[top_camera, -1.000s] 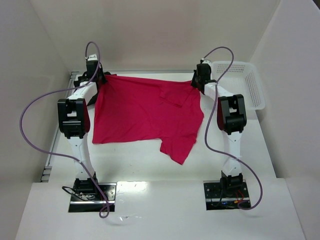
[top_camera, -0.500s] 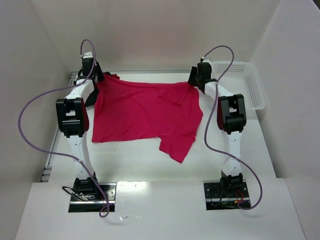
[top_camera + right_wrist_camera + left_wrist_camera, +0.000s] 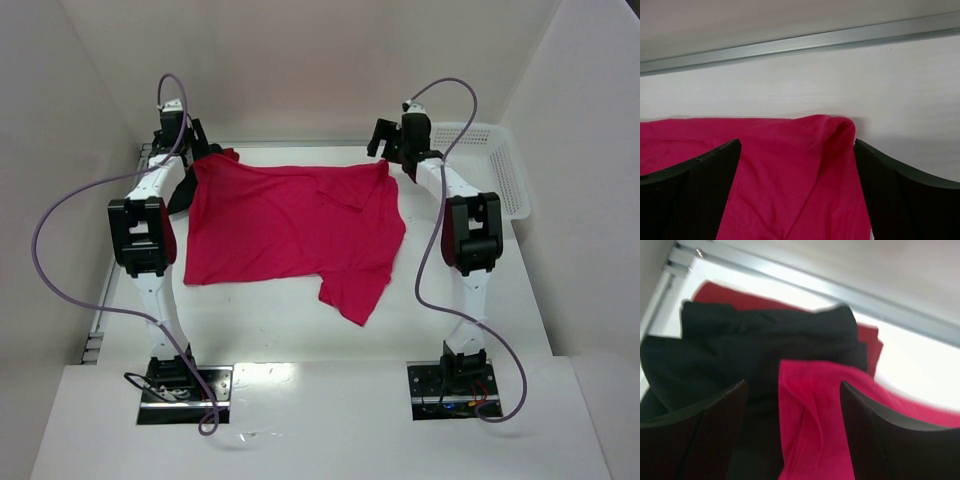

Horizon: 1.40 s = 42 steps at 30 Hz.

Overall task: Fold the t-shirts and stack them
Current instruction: Flatten out the tshirt

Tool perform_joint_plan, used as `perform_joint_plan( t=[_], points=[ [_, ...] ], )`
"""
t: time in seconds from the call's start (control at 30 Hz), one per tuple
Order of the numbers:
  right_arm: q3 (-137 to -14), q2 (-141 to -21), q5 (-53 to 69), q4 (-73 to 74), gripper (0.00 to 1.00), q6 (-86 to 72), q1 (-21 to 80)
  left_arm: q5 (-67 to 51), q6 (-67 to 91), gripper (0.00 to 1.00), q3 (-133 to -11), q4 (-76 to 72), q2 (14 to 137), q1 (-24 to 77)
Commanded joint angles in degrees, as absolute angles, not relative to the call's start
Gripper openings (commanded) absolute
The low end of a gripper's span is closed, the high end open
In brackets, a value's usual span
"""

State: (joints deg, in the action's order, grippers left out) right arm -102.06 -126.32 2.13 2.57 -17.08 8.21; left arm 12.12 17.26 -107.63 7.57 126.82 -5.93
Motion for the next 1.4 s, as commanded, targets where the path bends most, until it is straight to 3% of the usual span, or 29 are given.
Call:
perform_joint_plan(
  t=[0.0,0.17,0.23,0.37,1.0,1.17,1.37],
  points=[
    [-98.36,-120.59,5.88,0.88,0.99,-17.58,7.82,5.55,16.96,0.81,-104.51,6.33,121.03,-6.15],
    [-96.15,-121.11,6.68,5.25,0.94,-17.58,10.01,4.49,17.49,0.74,-103.63,7.3,122.17,-6.15],
    [-93.87,-121.11,6.59,6.59,0.82,-18.98,11.24,4.48,17.49,0.68,-102.92,6.68,122.69,-6.15],
    [-92.38,-119.54,6.07,9.67,0.8,-20.74,12.57,3.96,18.02,0.61,-103.62,6.06,123.31,-6.68],
    [-87.54,-117.51,6.15,10.99,0.8,-23.82,14.59,2.29,19.16,0.59,-107.93,6.06,129.29,-7.21],
    [-87.46,-118.56,5.54,12.22,0.71,-24.35,14.59,2.29,19.16,0.6,-108.54,6.06,130.34,-7.21],
    [-86.84,-119.09,4.92,13.27,0.7,-24.87,15.12,2.29,18.63,0.65,-108.54,5.54,130.87,-7.21]
  ],
)
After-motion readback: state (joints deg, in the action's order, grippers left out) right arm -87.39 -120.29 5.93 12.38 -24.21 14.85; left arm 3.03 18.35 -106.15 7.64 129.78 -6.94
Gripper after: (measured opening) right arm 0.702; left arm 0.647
